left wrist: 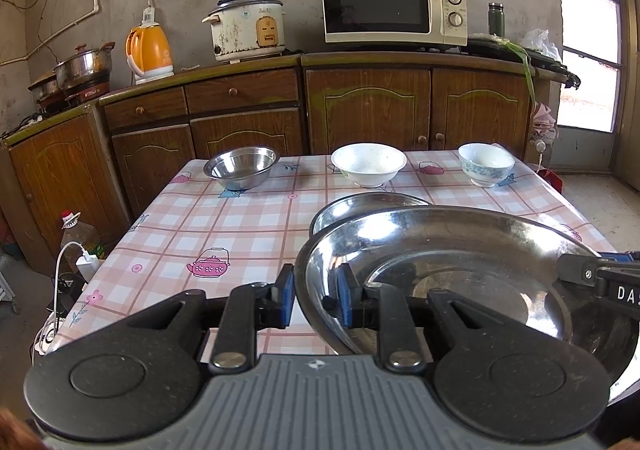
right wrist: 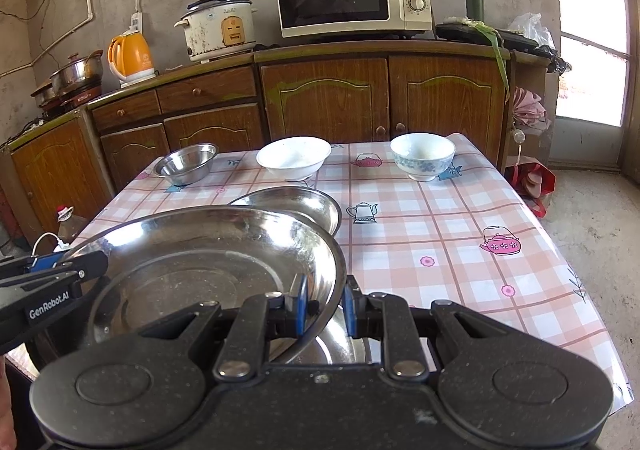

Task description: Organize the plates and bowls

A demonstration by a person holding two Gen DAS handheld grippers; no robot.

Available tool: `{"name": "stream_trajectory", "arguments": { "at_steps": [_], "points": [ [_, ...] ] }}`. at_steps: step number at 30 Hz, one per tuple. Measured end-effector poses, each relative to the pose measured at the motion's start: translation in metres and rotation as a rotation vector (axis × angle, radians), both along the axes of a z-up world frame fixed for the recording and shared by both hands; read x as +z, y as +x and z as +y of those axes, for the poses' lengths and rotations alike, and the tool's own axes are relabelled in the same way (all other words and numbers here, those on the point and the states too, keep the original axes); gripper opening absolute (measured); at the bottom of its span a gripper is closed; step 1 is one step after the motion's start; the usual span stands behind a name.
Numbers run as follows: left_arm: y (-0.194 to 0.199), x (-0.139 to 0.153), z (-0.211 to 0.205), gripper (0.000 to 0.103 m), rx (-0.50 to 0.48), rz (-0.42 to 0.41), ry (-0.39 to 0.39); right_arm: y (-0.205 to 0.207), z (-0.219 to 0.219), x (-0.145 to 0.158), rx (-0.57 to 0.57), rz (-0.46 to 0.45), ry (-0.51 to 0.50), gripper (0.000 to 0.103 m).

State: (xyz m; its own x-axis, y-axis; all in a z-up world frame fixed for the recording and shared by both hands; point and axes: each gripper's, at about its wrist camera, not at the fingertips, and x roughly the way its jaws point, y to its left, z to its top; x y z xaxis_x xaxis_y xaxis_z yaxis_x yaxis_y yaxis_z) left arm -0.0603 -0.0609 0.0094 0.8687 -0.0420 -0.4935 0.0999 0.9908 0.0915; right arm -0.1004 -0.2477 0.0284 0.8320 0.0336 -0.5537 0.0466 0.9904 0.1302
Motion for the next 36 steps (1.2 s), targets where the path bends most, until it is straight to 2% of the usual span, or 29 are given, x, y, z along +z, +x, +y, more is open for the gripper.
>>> {"name": "stream_trajectory", "arguments": {
  "at_steps": [19,36],
  "points": [
    [0.002,-0.014,0.001,0.023,-0.043,0.027,-0.038,-0.008,-0.004,-0.017,-0.016,-0.017,-0.004,0.024],
    [-0.002,-0.026,-0.01,0.023,-0.034,0.041,0.024,-0.008,-0.014,-0.03,-0.01,-0.029,0.031,0.024]
  ]
}}
